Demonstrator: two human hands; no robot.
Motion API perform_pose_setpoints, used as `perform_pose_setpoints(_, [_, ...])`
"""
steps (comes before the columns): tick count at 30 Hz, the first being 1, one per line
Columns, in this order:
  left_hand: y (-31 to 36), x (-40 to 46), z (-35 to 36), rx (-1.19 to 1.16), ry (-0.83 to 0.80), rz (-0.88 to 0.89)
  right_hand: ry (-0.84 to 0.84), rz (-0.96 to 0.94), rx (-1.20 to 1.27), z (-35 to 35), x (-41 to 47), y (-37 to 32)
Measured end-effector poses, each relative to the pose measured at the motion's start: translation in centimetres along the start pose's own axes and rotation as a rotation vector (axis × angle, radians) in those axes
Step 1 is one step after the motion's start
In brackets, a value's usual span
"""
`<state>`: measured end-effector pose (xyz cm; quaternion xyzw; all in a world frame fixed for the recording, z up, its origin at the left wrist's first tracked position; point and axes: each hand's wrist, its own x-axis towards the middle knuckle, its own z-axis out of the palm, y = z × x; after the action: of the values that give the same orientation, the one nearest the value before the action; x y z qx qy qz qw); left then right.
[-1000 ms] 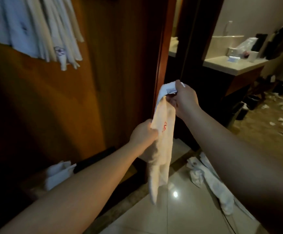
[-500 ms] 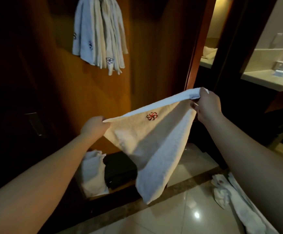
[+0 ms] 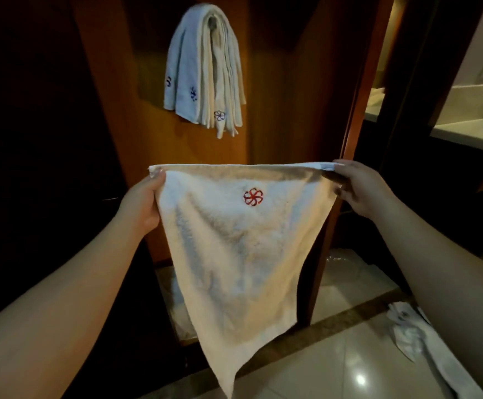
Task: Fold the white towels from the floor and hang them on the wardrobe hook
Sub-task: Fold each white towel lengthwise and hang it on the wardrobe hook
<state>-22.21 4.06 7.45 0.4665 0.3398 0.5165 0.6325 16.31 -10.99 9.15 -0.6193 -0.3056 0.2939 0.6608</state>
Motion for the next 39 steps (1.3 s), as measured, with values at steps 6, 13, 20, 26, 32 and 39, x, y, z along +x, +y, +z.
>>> perform_pose_setpoints(6, [1.6, -0.4, -3.5, -0.011, 0.019, -0.146, 0.002, -0.122, -0.395, 1.3, -2.8, 1.9])
perform_pose_setpoints(13, [2.0, -2.0, -11.2, -0.103, 0.046, -0.261, 0.097, -0.089, -0.485, 9.6, -10.1, 4.9])
perform_pose_setpoints(20, [-0.3, -6.6, -10.9, -0.247, 0.106, -0.289, 0.105, 0.112, -0.056, 15.7, -15.7, 7.5])
perform_pose_setpoints(26, [-2.7, -10.4, -8.6, -0.224, 0.048, -0.277, 0.121, 0.245, 0.2, 19.9, -19.3, 9.3])
perform_pose_setpoints(32, [-3.6, -13.1, -6.1, -0.088, -0.044, -0.221, 0.116, 0.135, 0.079, 22.8, -24.3, 8.3])
perform_pose_setpoints(39, [-4.0, -16.6, -4.0, 0.138, -0.27, -0.023, 0.085, -0.281, -0.313, 23.4, -27.7, 7.6])
